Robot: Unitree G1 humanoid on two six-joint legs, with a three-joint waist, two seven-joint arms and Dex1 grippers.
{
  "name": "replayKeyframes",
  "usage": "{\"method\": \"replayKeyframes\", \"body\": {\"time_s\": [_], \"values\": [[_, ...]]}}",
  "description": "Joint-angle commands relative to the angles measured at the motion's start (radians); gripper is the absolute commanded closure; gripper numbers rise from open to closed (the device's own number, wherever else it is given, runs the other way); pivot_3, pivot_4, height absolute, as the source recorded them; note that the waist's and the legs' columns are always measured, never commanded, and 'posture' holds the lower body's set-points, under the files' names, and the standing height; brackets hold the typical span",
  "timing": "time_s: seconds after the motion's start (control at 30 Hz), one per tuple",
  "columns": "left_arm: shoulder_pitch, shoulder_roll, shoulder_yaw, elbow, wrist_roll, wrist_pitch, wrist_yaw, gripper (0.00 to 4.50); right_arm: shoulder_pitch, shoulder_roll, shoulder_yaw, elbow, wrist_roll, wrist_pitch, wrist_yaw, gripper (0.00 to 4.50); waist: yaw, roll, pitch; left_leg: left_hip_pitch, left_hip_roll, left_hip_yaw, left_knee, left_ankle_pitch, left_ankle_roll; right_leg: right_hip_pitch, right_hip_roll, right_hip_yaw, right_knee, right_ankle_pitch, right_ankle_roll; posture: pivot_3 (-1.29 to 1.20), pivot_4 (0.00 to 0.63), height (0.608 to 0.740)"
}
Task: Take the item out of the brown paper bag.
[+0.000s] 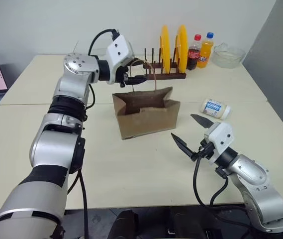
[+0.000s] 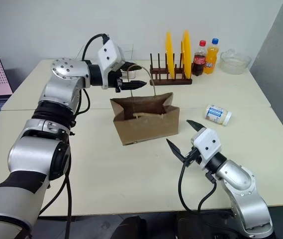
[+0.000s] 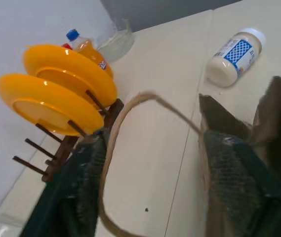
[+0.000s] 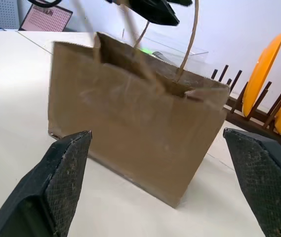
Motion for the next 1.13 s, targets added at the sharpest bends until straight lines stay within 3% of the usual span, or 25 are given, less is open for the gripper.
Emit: {"method": "replayKeyframes", "body": {"time_s": [0.03,0.17,0.33,0.4,0.5,0.57,0.77,0.9,1.13], "values": [[0.01,0.045,0.037,-0.104,-0.034,-0.002,-0.032,0.48,-0.022,-0.003,-0.027,0.017,0.008,-0.058,-0.006,0.0,0.0,0.0,0.0,0.0,0.0,0.0,0.0,0.0,0.0,0.0,0.0,0.0,0.0,0.0,0.0,0.0,0.15,0.74],[0.099,0.093,0.075,-0.251,-0.093,0.1,-0.059,0.48,-0.022,-0.007,-0.042,0.056,0.016,-0.097,-0.005,0.0,-0.001,0.0,0.0,0.001,0.0,0.0,0.0,0.0,0.0,0.0,0.0,0.001,0.0,0.0,0.0,0.0,0.15,0.74],[0.267,0.145,0.189,-0.547,-0.231,0.404,0.011,0.48,0.001,-0.001,-0.052,0.068,0.025,-0.119,-0.007,0.0,-0.002,0.0,0.0,0.001,0.0,0.0,0.0,0.0,0.0,0.0,0.0,0.0,0.0,0.0,0.0,0.0,0.15,0.74],[0.347,0.166,0.235,-0.669,-0.256,0.48,0.068,0.48,0.015,0.003,-0.055,0.067,0.019,-0.126,-0.018,0.0,-0.003,0.0,0.0,0.001,0.001,0.0,0.0,0.0,0.0,0.0,0.0,0.001,0.0,0.0,0.0,0.0,0.15,0.74],[0.498,0.123,0.365,-0.876,-0.294,0.609,0.289,0.48,0.04,0.023,-0.053,0.071,0.007,-0.134,-0.048,0.0,0.0,0.0,0.0,0.001,0.001,-0.001,-0.001,0.0,0.0,0.0,0.0,0.0,0.0,0.0,-0.001,0.0,0.15,0.74],[0.655,0.045,0.425,-1.041,-0.281,0.6,0.434,0.48,0.056,0.036,-0.044,0.062,0.028,-0.145,-0.044,0.0,0.002,0.001,-0.001,0.002,0.001,-0.001,-0.001,0.0,0.0,0.001,-0.001,0.0,0.0,0.0,-0.001,0.0,0.15,0.74],[1.071,-0.098,0.37,-1.373,-0.159,0.594,0.673,0.48,0.082,0.04,-0.063,0.087,0.047,-0.189,-0.035,0.0,0.012,-0.001,-0.002,0.003,0.001,-0.001,0.0,0.0,0.0,0.002,-0.001,0.002,0.0,0.003,-0.005,0.0,0.15,0.74],[1.271,-0.176,0.327,-1.387,-0.087,0.494,0.77,0.48,0.089,0.078,-0.099,0.181,0.023,-0.272,-0.098,0.0,0.02,-0.001,-0.003,0.005,0.001,0.0,-0.001,0.0,0.0,0.004,-0.001,0.001,0.0,0.0,0.0,0.0,0.15,0.74],[1.353,-0.248,0.294,-1.343,-0.098,0.415,0.808,0.48,0.086,0.065,-0.104,0.2,0.025,-0.288,-0.095,0.0,0.026,-0.001,-0.003,0.005,0.001,0.0,-0.001,0.0,0.0,0.005,-0.001,0.001,-0.002,0.0,0.0,0.0,0.15,0.74]]}}
